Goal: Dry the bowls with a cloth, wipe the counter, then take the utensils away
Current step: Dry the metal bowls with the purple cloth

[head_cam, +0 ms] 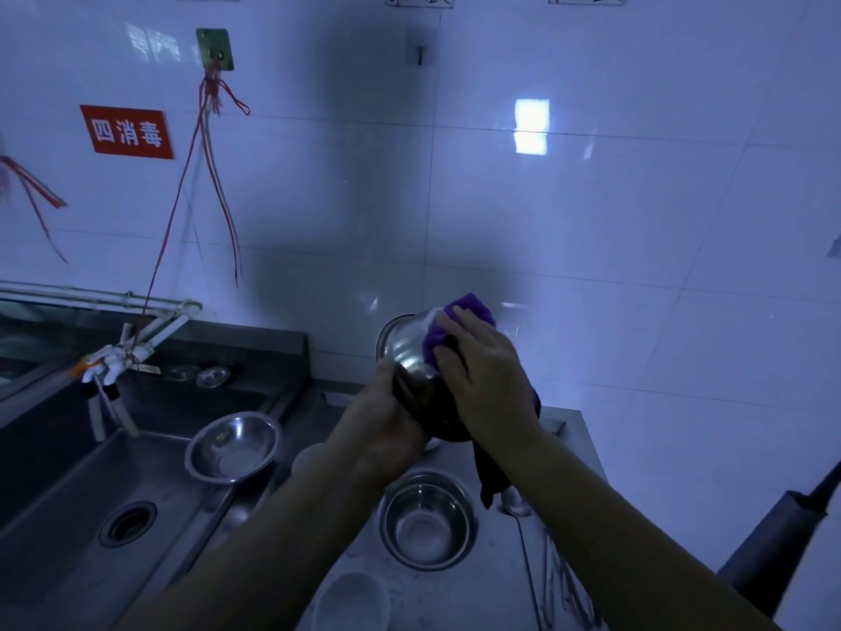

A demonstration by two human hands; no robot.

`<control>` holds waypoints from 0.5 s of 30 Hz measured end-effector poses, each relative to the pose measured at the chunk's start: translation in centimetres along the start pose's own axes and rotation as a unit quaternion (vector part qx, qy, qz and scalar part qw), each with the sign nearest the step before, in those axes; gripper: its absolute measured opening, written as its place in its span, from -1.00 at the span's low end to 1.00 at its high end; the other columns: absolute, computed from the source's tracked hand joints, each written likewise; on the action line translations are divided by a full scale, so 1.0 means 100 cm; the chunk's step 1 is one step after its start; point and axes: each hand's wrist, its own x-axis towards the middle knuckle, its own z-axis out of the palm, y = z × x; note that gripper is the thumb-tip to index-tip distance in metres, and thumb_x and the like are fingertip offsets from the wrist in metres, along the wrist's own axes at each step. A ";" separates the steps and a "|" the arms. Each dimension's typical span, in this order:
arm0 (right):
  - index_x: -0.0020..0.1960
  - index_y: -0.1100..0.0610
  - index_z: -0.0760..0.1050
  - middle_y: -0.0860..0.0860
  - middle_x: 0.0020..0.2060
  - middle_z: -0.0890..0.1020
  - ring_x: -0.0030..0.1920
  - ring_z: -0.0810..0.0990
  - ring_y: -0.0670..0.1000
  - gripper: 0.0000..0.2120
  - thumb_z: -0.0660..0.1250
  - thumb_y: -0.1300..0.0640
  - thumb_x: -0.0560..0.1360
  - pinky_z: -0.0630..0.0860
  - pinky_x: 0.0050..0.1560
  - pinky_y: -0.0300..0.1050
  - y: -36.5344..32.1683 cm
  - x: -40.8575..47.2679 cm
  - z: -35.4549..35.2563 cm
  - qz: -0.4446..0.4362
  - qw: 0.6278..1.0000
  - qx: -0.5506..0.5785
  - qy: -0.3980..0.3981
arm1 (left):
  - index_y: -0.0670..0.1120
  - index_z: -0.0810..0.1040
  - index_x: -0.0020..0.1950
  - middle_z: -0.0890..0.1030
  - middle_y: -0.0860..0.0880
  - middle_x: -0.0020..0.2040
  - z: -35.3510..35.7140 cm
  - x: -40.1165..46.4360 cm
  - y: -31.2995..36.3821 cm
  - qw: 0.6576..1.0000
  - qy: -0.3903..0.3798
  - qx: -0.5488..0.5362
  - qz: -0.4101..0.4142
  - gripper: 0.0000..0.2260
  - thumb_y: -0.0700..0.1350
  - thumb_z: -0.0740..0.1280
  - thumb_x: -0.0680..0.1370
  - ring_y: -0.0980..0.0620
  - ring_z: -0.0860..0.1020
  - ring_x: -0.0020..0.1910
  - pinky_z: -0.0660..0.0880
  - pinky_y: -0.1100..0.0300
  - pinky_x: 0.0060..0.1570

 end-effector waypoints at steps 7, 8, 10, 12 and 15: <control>0.31 0.08 0.48 0.11 0.32 0.49 0.36 0.41 0.13 -0.60 0.17 -0.05 0.55 0.36 0.33 0.17 0.003 -0.018 0.014 -0.176 0.972 -0.157 0.015 | -0.17 0.47 0.29 0.64 -0.22 0.10 0.000 -0.005 -0.003 0.999 0.027 0.028 0.000 -0.59 0.08 0.09 0.63 -0.12 0.63 0.06 0.53 0.04 -0.05; 0.31 0.08 0.47 0.10 0.32 0.49 0.38 0.39 0.12 -0.62 0.19 -0.04 0.56 0.34 0.34 0.18 0.007 -0.020 0.015 -0.199 0.966 -0.161 0.025 | -0.18 0.47 0.28 0.63 -0.23 0.10 0.000 -0.006 -0.003 0.999 0.035 0.030 -0.001 -0.60 0.07 0.10 0.62 -0.12 0.61 0.08 0.53 0.04 -0.04; 0.34 0.05 0.44 0.09 0.34 0.47 0.41 0.34 0.11 -0.63 0.19 -0.04 0.57 0.25 0.40 0.19 0.016 -0.025 0.018 -0.234 0.957 -0.164 0.049 | -0.20 0.48 0.27 0.61 -0.24 0.13 0.001 -0.007 -0.003 0.999 0.046 0.028 0.004 -0.62 0.03 0.14 0.61 -0.12 0.57 0.11 0.51 0.04 0.06; 0.37 0.02 0.37 0.08 0.35 0.46 0.43 0.30 0.10 -0.62 0.17 -0.06 0.59 0.20 0.42 0.20 0.024 -0.030 0.020 -0.250 0.951 -0.163 0.076 | -0.21 0.48 0.25 0.59 -0.24 0.13 0.003 -0.008 -0.003 0.998 0.048 0.022 0.016 -0.65 -0.02 0.17 0.59 -0.12 0.55 0.11 0.48 0.06 0.13; 0.39 0.00 0.29 0.08 0.38 0.41 0.44 0.25 0.11 -0.60 0.14 -0.10 0.60 0.21 0.39 0.26 0.038 -0.038 0.025 -0.255 0.947 -0.161 0.114 | -0.18 0.45 0.26 0.56 -0.28 0.17 0.001 -0.007 -0.006 0.998 0.053 -0.005 0.024 -0.67 -0.02 0.18 0.58 -0.19 0.55 0.15 0.53 0.02 0.08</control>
